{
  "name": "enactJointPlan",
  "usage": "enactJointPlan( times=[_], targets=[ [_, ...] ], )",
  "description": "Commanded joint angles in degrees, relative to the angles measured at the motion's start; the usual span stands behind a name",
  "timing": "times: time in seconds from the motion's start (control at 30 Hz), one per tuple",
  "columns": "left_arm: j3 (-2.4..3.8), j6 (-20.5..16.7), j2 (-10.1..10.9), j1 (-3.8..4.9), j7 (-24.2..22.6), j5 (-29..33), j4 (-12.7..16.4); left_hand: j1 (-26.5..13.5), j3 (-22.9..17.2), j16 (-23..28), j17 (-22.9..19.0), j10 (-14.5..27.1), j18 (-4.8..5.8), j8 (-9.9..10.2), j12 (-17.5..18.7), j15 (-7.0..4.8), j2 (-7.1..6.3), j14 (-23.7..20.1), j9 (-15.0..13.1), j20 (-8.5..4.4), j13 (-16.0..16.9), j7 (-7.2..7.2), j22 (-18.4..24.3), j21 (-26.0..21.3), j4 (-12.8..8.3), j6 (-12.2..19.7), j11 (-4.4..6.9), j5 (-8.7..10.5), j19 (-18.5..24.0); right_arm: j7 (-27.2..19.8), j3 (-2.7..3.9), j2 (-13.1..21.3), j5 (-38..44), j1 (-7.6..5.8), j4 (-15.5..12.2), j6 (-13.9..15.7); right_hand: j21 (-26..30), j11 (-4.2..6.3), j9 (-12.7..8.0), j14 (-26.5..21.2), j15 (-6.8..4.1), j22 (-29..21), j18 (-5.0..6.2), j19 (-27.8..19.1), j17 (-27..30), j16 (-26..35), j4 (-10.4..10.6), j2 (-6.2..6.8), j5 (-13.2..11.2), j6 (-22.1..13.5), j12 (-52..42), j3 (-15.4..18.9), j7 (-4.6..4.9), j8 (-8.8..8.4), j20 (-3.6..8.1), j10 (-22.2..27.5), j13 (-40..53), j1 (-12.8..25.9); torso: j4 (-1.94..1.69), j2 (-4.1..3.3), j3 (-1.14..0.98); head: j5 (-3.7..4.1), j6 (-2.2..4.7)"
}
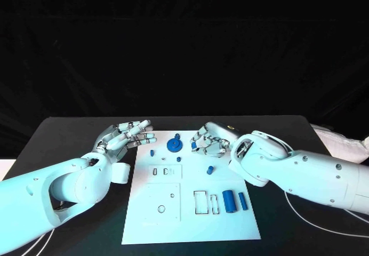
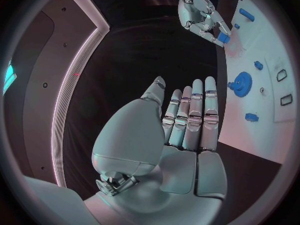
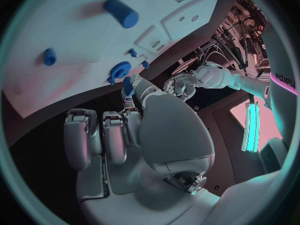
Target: Assemble the parts on the task board
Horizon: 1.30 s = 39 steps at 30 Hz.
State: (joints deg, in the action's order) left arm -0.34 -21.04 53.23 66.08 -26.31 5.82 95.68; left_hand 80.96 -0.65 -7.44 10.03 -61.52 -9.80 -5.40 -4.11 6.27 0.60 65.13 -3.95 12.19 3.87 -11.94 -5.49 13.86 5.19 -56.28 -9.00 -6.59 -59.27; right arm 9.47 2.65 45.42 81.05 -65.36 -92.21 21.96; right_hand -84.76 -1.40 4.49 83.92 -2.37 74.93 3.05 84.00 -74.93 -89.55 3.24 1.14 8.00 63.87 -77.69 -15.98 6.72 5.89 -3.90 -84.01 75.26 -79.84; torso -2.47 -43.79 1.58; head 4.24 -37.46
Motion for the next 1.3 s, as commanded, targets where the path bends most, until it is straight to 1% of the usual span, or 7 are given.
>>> enactJointPlan(
  times=[0.03,0.17,0.33,0.4,0.53,0.73,1.3],
  targets=[
    [0.03,1.32,-0.25,0.03,-0.82,0.35,0.03,0.27,0.03,0.22,0.08,0.09,-0.69,0.37,0.29,0.05,0.38,0.1,0.03,0.21,-0.07,0.03,0.07,-0.34,-0.23,0.15,-0.07,-0.05,-0.12,6.64,-0.24,-1.79,4.59,0.87,-1.07,-0.82,0.08,0.27,0.37,5.66,-0.4,3.45,-0.55,0.42,-13.21,0.37,-0.11,-0.06,0.55,1.17,1.09,-0.24,-0.82,-0.1,0.52,0.16,5.99,0.65,-0.39,0.35,0.43,-0.72,-0.5],
    [0.03,1.23,-0.47,0.03,-0.86,0.37,-0.17,0.27,0.03,0.22,0.08,0.09,-0.69,0.37,0.29,0.05,0.38,0.1,0.03,0.21,-0.07,0.03,0.07,-0.34,-0.23,0.15,-0.07,-0.05,-0.12,8.91,-0.7,-4.76,6.77,2.32,-1.27,-1.58,0.12,0.28,0.36,5.62,-0.41,3.37,-0.53,0.39,-13.01,0.47,-0.23,-0.02,1.02,1.18,1.44,-0.38,-0.81,-0.18,0.53,0.27,5.78,0.84,-0.67,0.53,0.75,-1.22,-1.01],
    [0.03,1.14,-0.69,0.04,-0.9,0.38,-0.31,0.2,0.07,0.25,0.1,0.08,-0.69,0.39,0.3,0.05,0.38,0.12,0.03,0.21,-0.07,0.04,0.08,-0.35,-0.24,0.14,-0.06,-0.02,-0.14,10.41,-1.15,-7.1,8.42,3.64,-0.7,-2.04,0.18,0.26,0.35,5.57,-0.41,3.28,-0.52,0.35,-12.77,0.58,-0.26,0.05,1.33,1.16,1.75,-0.46,-0.78,-0.25,0.54,0.39,5.6,1.1,-0.8,0.58,0.98,-1.43,-1.22],
    [0.03,1.13,-0.76,0.04,-0.91,0.38,-0.34,0.19,0.08,0.25,0.11,0.08,-0.69,0.39,0.3,0.05,0.39,0.12,0.03,0.21,-0.07,0.04,0.08,-0.36,-0.24,0.14,-0.06,-0.02,-0.14,10.87,-1.27,-7.75,8.95,4.08,-0.44,-2.16,0.2,0.24,0.34,5.57,-0.4,3.25,-0.51,0.34,-12.77,0.59,-0.23,0.11,1.41,1.16,1.76,-0.45,-0.76,-0.28,0.54,0.38,5.6,1.27,-0.62,0.58,0.85,-1.65,-1.24],
    [0.04,1.15,-0.98,0.05,-0.93,0.38,-0.46,0.19,0.08,0.25,0.11,0.08,-0.69,0.39,0.3,0.05,0.39,0.12,0.03,0.21,-0.07,0.04,0.08,-0.36,-0.24,0.14,-0.06,-0.02,-0.14,11.41,-1.42,-8.69,9.47,4.9,0.12,-2.31,0.22,0.23,0.34,5.55,-0.39,3.21,-0.5,0.32,-12.71,0.62,-0.2,0.18,1.46,1.16,1.79,-0.42,-0.75,-0.31,0.53,0.38,5.58,1.45,-0.66,0.67,0.97,-1.92,-1.47],
    [0.03,1.23,-1.46,0.04,-0.87,0.49,-0.87,0.19,0.08,0.25,0.11,0.08,-0.69,0.39,0.3,0.05,0.39,0.12,0.03,0.21,-0.07,0.04,0.08,-0.36,-0.24,0.14,-0.06,-0.02,-0.14,11.72,-1.54,-9.89,9.72,5.75,1.11,-2.3,0.23,0.22,0.33,5.55,-0.38,3.21,-0.51,0.33,-12.68,0.63,-0.12,0.28,1.56,1.16,1.77,-0.4,-0.74,-0.37,0.53,0.34,5.61,1.82,-0.68,0.58,0.88,-1.94,-1.72],
    [0.01,1.22,-1.55,0.04,-0.7,0.54,-1.03,0.19,0.09,0.29,0.13,0.07,-0.69,0.41,0.3,0.05,0.43,0.14,0.03,0.21,-0.07,0.04,0.1,-0.37,-0.28,0.12,-0.06,-0.02,-0.15,11.8,-1.64,-10.05,9.8,6.04,3.38,-4.98,0.3,0.11,0.22,5.55,-0.31,3.12,-0.49,0.29,-12.69,0.64,-0.03,0.98,1.53,0.8,1.98,-0.19,-0.6,-0.75,0.48,0.39,5.52,2.81,-0.63,0.56,0.79,-1.88,-2.23]
  ],
)
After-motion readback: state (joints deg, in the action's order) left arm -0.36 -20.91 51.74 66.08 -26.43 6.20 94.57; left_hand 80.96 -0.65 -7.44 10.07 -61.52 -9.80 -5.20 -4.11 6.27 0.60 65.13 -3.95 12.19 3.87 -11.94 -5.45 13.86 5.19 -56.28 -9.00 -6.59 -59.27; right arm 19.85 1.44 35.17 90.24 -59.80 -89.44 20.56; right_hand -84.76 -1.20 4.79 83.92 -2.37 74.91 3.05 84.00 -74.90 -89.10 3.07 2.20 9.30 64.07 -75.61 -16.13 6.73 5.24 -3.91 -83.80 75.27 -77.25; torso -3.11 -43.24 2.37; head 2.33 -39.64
